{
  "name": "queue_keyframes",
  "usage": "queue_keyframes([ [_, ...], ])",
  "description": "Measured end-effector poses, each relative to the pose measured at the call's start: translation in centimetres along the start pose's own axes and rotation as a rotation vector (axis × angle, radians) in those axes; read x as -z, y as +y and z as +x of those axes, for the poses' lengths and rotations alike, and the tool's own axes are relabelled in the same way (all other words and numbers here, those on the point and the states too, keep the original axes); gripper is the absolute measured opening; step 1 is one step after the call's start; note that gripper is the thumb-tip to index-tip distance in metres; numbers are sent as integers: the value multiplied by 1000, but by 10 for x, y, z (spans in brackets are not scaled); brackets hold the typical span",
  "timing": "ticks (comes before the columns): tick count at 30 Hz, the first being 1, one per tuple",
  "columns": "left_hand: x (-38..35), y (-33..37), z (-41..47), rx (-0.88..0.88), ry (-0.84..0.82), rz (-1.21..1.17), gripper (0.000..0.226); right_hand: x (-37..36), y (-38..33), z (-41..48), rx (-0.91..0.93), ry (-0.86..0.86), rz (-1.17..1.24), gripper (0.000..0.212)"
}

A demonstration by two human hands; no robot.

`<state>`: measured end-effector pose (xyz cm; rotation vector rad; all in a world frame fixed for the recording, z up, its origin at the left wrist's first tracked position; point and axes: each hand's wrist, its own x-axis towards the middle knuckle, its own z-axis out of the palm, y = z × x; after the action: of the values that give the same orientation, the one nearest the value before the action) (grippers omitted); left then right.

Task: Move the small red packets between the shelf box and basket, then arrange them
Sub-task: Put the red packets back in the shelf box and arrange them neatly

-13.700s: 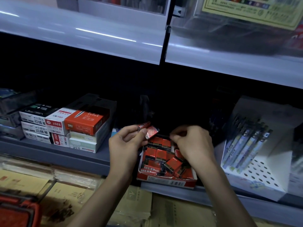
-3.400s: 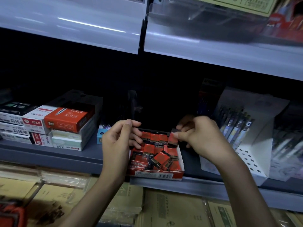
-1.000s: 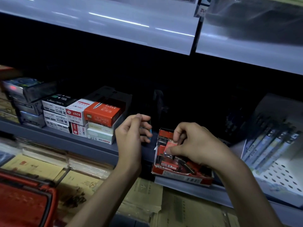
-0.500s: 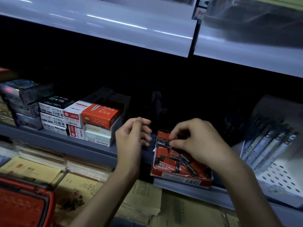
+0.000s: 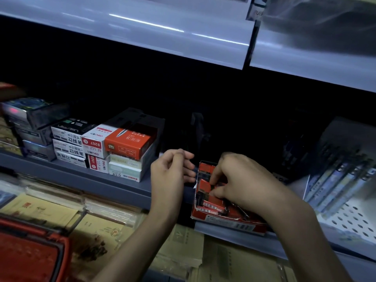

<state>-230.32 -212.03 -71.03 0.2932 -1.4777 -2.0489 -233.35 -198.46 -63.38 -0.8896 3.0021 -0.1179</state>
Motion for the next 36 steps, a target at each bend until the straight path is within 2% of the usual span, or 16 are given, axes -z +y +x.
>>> queue_keyframes([
  [16,-2,0,0,8,17,12,30,-6,5,-1,68,42,63,26],
  [21,-1,0,-2,-9,-18,27,29,3,26,-9,-15,102,185,15],
  [26,-1,0,-4,-33,-33,62,28,0,38,-15,-122,98,205,15],
  [30,0,-3,-5,-42,-32,81,29,-4,42,-17,-173,101,230,22],
  [33,-2,-3,-4,-47,-27,85,28,-5,41,-16,-224,106,274,43],
  [36,-4,-5,-4,-59,-21,102,28,-6,36,-13,-247,124,281,34],
])
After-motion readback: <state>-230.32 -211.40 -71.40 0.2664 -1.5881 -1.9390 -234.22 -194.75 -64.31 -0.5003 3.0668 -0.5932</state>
